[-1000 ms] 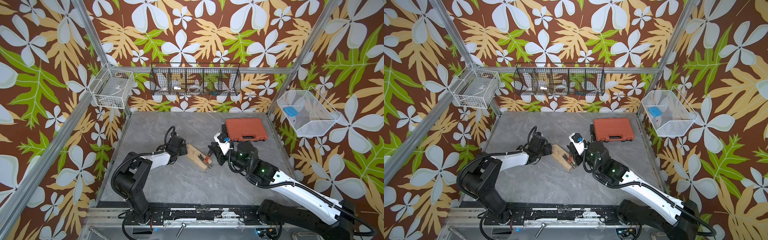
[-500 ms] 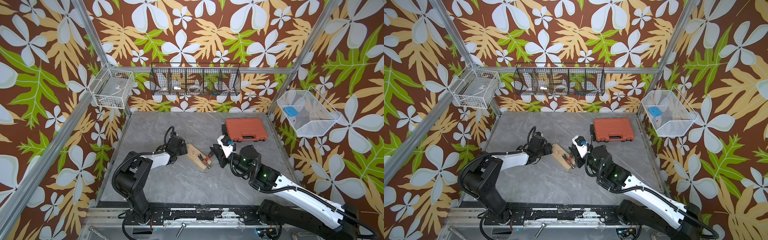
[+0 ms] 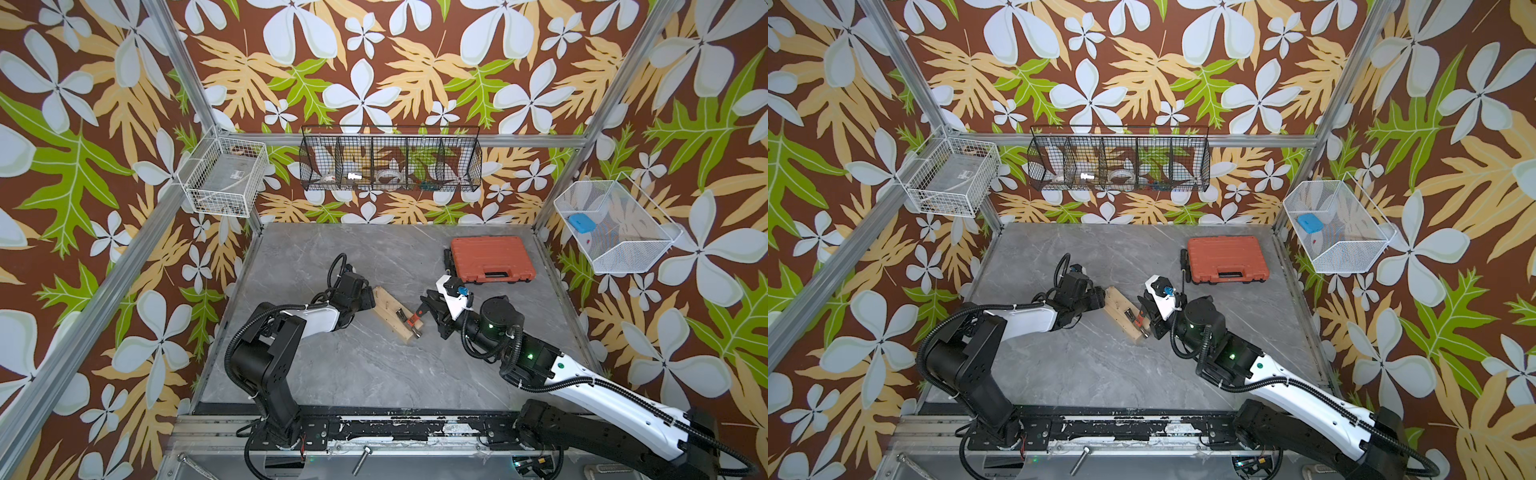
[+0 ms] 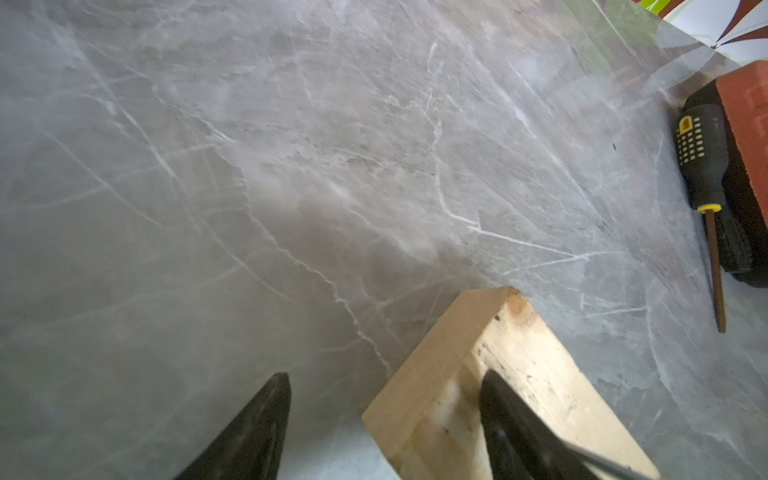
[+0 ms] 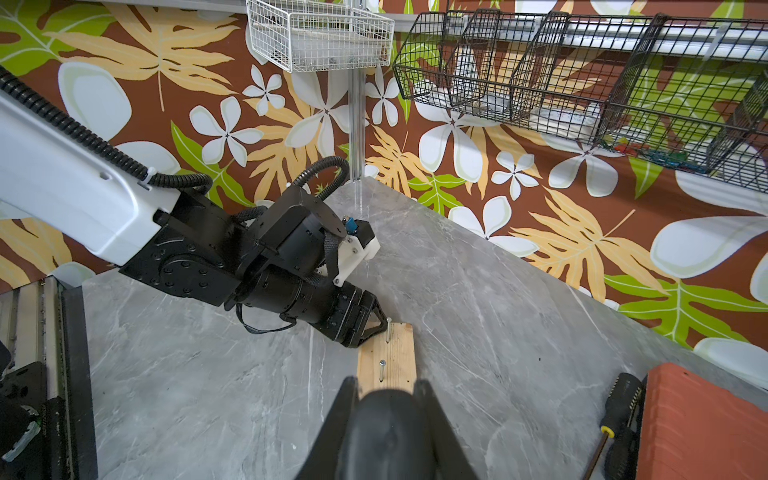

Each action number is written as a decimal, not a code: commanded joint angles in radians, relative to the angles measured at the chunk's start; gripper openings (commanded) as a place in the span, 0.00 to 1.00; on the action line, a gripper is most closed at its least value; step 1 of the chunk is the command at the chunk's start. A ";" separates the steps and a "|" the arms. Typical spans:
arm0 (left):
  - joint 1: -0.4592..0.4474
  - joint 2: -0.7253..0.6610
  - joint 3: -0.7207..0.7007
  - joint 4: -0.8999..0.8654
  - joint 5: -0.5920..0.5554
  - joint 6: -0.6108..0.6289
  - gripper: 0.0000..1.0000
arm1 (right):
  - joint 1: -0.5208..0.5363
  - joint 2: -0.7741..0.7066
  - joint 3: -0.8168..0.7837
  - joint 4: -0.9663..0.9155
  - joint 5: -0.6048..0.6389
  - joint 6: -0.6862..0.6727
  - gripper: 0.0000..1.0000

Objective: Use a claw hammer to pull out a nail
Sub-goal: Remove the nail from the mounting plate.

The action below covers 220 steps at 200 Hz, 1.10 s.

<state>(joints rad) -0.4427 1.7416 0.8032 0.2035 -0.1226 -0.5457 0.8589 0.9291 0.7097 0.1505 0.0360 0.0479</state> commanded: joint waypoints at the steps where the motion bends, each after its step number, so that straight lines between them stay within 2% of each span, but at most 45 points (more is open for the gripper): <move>1: 0.006 0.026 -0.024 -0.323 -0.032 0.041 0.73 | 0.006 -0.017 -0.015 -0.024 -0.040 0.016 0.00; 220: 0.007 0.025 -0.030 -0.333 -0.020 0.036 0.72 | 0.006 -0.100 -0.102 0.029 -0.043 -0.013 0.00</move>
<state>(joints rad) -0.4412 1.7416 0.7982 0.2111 -0.0883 -0.5480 0.8616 0.8341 0.6140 0.2066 0.0315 0.0368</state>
